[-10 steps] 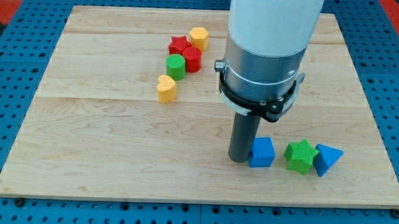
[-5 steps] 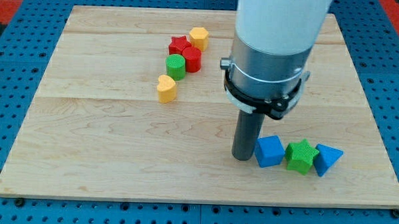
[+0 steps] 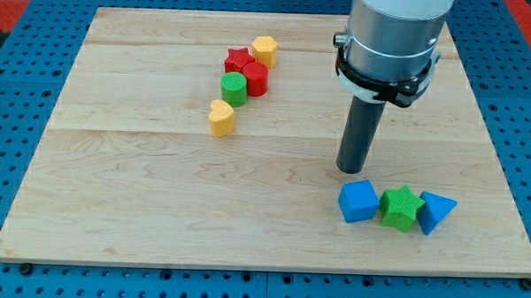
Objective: Adjust the blue cube to the left of the green star
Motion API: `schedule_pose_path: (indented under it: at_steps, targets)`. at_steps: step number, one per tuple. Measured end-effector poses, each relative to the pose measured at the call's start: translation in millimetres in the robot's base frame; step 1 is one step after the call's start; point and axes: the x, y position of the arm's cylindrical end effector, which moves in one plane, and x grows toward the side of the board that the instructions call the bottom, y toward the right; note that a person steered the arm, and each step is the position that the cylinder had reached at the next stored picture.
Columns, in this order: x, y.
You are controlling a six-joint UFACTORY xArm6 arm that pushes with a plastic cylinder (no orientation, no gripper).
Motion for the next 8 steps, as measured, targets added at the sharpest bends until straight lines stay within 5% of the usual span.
schedule_pose_path:
  at_steps: [6,8]
  targets:
    - [27,-9]
    - [-2,-36]
